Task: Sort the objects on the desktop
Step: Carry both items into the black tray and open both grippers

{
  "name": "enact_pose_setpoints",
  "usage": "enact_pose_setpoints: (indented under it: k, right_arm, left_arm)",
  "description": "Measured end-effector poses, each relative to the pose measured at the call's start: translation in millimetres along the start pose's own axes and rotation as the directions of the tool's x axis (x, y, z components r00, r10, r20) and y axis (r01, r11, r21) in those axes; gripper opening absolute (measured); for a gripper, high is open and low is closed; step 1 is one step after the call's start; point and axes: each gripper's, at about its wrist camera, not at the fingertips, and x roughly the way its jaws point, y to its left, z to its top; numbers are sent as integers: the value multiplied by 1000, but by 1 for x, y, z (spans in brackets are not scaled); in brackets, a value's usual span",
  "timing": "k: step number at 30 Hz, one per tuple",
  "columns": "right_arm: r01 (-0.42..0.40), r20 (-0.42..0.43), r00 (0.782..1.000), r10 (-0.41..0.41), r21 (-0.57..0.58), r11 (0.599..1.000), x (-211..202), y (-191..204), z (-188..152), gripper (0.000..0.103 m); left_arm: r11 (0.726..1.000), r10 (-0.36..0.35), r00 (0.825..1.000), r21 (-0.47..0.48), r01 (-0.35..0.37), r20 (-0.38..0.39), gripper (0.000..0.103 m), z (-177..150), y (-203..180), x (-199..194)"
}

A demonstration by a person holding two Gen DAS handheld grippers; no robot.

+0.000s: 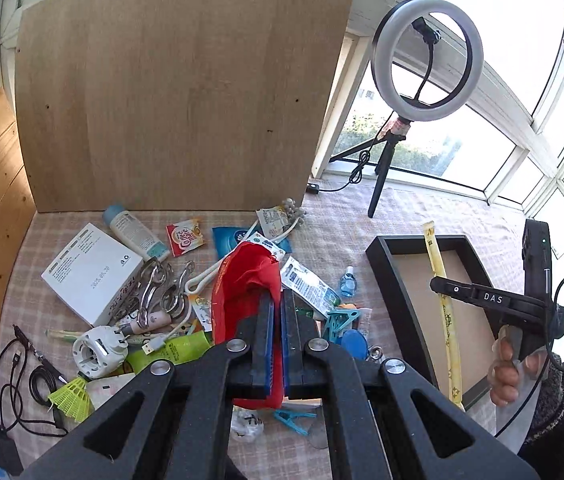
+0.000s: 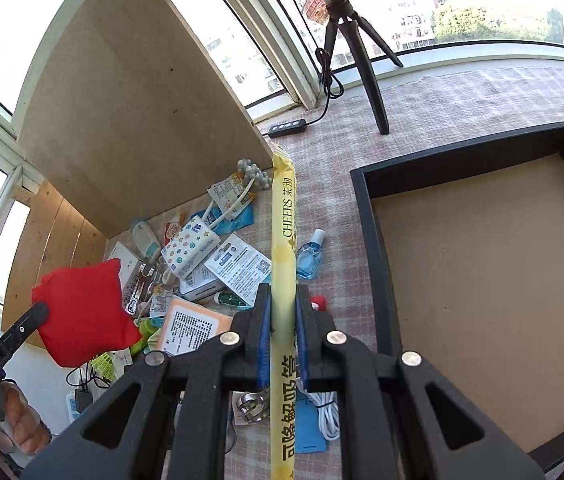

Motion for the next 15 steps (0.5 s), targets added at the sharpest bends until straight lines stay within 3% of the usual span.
enact_pose_setpoints:
  k: [7, 15]
  right_arm:
    - [103, 55, 993, -107, 71, 992, -44, -56, -14, 11]
    - [193, 97, 972, -214, 185, 963, -93, -122, -30, 11]
  left_arm:
    - [983, -150, 988, 100, 154, -49, 2, -9, -81, 9]
    - [913, -320, 937, 219, 345, -141, 2, -24, -192, 23]
